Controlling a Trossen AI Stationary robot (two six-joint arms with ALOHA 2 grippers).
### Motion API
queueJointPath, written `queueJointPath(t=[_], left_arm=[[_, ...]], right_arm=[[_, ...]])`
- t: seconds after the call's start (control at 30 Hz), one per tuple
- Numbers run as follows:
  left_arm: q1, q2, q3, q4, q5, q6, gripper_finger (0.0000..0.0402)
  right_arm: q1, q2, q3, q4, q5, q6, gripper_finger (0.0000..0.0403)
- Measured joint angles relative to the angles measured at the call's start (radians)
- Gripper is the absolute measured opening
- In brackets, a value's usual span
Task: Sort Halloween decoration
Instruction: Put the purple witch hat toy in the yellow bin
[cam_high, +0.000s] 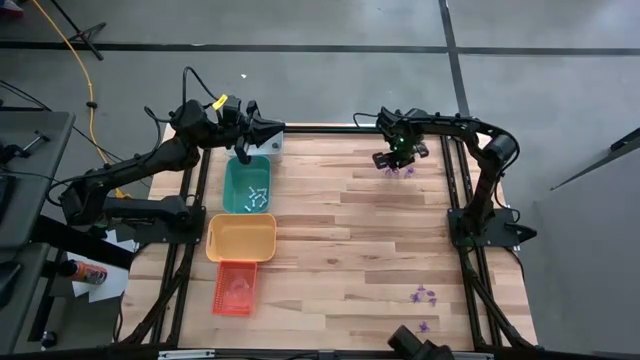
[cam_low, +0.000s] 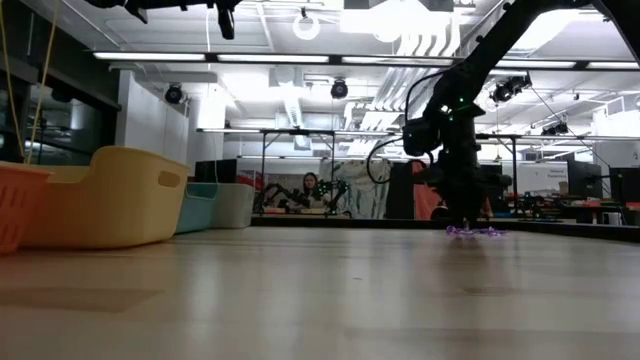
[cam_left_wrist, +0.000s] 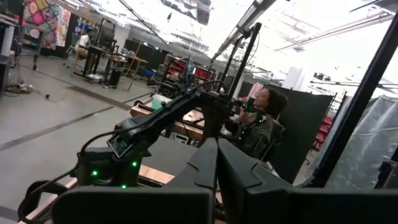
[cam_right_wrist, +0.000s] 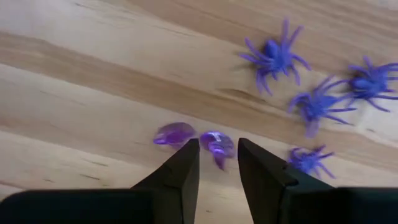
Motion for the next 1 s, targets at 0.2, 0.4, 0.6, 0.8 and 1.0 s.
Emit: queueJointPath(t=[0.2, 0.4, 0.6, 0.8, 1.0], left_arm=[[0.0, 0.0, 0.0, 0.0, 0.0, 0.0, 0.0], [0.0, 0.0, 0.0, 0.0, 0.0, -0.002, 0.0], [0.0, 0.0, 0.0, 0.0, 0.0, -0.019, 0.0], [0.0, 0.0, 0.0, 0.0, 0.0, -0.019, 0.0], [0.0, 0.0, 0.0, 0.0, 0.001, -0.019, 0.0]], right_arm=[[0.0, 0.0, 0.0, 0.02, -0.01, 0.027, 0.0101], [0.0, 0.0, 0.0, 0.011, -0.011, 0.048, 0.0101], [0.0, 0.0, 0.0, 0.006, -0.012, 0.087, 0.01], [0.005, 0.0, 0.0, -0.015, -0.019, 0.113, 0.01], [0.007, 0.0, -0.022, -0.013, -0.004, 0.157, 0.01]])
